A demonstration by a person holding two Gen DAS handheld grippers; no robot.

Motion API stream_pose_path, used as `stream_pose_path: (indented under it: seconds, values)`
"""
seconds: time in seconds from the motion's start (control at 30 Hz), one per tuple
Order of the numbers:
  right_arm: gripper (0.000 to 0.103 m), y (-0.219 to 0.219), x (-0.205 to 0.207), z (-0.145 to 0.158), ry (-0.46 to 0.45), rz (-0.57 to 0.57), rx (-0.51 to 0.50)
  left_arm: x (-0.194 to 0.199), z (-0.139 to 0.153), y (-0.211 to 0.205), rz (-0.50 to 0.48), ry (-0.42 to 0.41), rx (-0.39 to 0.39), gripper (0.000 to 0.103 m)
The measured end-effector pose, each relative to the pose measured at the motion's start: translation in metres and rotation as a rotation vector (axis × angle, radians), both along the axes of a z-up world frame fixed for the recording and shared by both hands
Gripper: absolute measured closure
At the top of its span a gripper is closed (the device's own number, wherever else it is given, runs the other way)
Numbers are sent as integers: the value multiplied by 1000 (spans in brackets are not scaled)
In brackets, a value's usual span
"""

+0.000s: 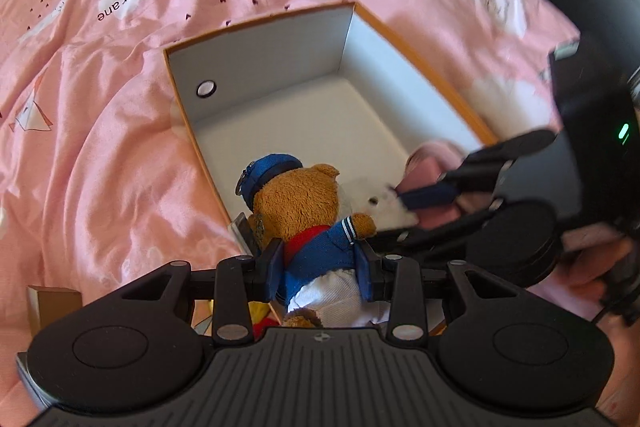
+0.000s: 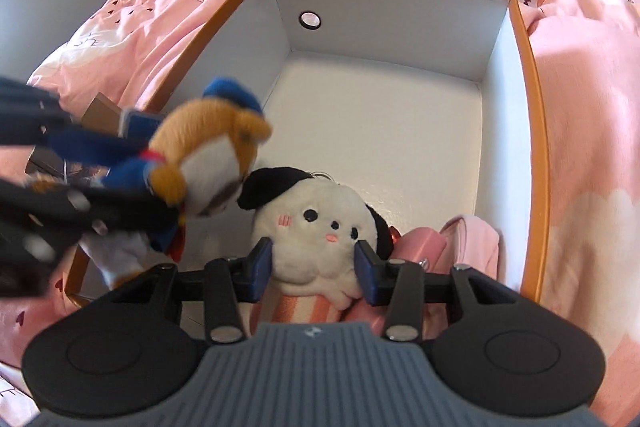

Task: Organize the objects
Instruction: 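Lower the bear plush into the box beside the striped plush with the left tool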

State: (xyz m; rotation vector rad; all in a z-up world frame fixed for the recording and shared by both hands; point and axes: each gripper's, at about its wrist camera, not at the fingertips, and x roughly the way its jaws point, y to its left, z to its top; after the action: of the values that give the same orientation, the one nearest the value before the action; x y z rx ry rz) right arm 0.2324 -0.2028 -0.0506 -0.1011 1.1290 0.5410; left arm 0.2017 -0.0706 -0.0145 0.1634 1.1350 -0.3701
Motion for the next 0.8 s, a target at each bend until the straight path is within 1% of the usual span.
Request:
stream_pose_path:
  seconds: [0.13,0.2,0.3,0.33,0.37,0.47,0.53,0.63,0.7,0.73,0.8]
  values:
    - [57,1,-4,5,-2,-6,4,-4,-10,-11,-28,15,70,61]
    - [57,9,0,3,-2,-10,6,-4,-11,-17,-43,30,102,60]
    - [57,7,0,2,-2,-12,10,0,-18,-25,-82,114,128,56]
    - [57,6,-1,2,-3,-13,11,2,-21,-25,-89,160,117,56]
    - [57,6,0,2,-1,-14,11,4,-23,-24,-74,180,103,54]
    - [57,4,-1,2,1,-17,16,4,-20,-22,-76,156,106,54]
    - [57,4,-2,2,-2,-13,16,4,-15,-17,-76,144,92,54]
    - [57,3,-3,2,-4,-6,17,2,-2,-10,-103,83,62,54]
    - [57,4,-4,2,-6,0,18,1,4,-9,-122,26,53,55]
    - [57,4,-4,2,-5,1,18,1,5,-10,-130,-4,61,56]
    - [57,3,-4,2,-3,2,19,4,2,-15,-154,-37,100,64]
